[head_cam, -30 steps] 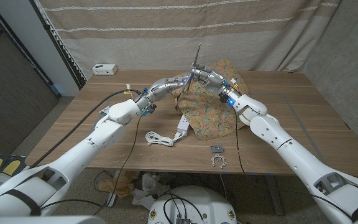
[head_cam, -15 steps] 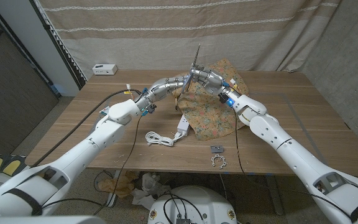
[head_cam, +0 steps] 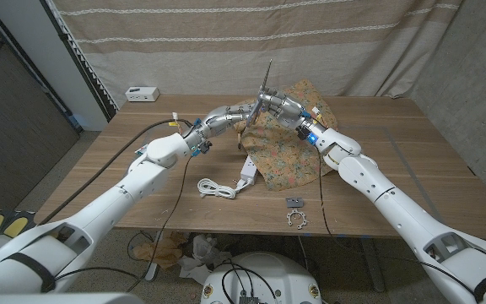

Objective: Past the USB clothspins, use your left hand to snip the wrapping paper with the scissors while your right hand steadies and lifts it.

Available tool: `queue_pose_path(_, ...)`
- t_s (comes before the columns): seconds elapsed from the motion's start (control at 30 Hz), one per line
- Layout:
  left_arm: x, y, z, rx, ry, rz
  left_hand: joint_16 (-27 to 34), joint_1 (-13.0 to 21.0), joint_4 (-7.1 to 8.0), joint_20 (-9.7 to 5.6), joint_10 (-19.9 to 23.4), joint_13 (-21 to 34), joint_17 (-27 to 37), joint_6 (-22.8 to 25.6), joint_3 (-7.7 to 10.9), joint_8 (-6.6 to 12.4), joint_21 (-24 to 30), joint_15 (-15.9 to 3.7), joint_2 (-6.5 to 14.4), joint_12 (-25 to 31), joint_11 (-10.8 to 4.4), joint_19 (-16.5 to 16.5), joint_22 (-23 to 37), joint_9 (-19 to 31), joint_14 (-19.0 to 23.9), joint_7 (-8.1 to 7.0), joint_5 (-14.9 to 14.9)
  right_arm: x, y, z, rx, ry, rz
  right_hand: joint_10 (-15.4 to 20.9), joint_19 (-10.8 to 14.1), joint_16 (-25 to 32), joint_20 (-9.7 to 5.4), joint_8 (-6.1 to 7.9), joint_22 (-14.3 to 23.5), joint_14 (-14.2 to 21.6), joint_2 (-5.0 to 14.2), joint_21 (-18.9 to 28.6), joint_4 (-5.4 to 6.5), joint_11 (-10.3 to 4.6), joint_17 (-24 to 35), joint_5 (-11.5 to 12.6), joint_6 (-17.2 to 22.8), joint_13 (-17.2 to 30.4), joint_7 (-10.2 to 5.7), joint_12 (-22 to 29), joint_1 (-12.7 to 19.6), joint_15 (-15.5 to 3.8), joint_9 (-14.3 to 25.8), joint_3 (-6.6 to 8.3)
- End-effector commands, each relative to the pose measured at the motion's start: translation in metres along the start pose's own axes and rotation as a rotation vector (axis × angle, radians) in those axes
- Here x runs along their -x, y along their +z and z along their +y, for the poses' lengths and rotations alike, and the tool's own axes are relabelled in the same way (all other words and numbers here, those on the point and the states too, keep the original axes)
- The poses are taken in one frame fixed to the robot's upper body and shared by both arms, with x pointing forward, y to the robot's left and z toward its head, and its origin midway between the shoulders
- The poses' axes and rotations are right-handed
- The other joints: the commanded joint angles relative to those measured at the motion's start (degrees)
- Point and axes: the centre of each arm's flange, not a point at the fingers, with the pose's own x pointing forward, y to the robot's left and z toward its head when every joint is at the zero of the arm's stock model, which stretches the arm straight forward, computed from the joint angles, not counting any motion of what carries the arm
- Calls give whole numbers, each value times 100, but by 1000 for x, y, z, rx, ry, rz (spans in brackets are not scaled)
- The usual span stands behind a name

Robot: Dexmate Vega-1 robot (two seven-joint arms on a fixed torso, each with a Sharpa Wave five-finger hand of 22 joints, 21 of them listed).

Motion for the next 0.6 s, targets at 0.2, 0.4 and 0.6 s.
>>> queue_pose_path(0.2,-7,0,1,-37,-28,25,23,89,4,62,-43,29,20,-68,49,-13,21,-314,-4,-9,29,-7,16,26,-50,42,4,-2,1,-2,-3,-2,-1,951,45,-17,-940,15,-23,62,169,46,48,-45,0,25,72,161,4,8,140,-991,34,76)
queue_pose_path(0.4,-9,1,0,-46,-37,33,24,115,15,79,-113,29,22,-167,41,-36,18,-295,-25,-21,53,-29,16,42,-83,67,-5,-2,1,-2,-2,-3,1,950,41,-16,-941,0,-50,68,169,47,48,-50,5,22,56,170,14,1,141,-991,33,78)
queue_pose_path(0.6,-11,3,-2,-47,-51,29,25,122,27,88,-132,30,24,-211,37,-46,17,-266,-27,-17,51,-44,18,46,-104,73,-14,-1,-1,-1,-5,1,5,956,43,-37,-940,-3,-76,54,171,49,51,-47,-10,20,67,167,4,-8,140,-991,35,80)
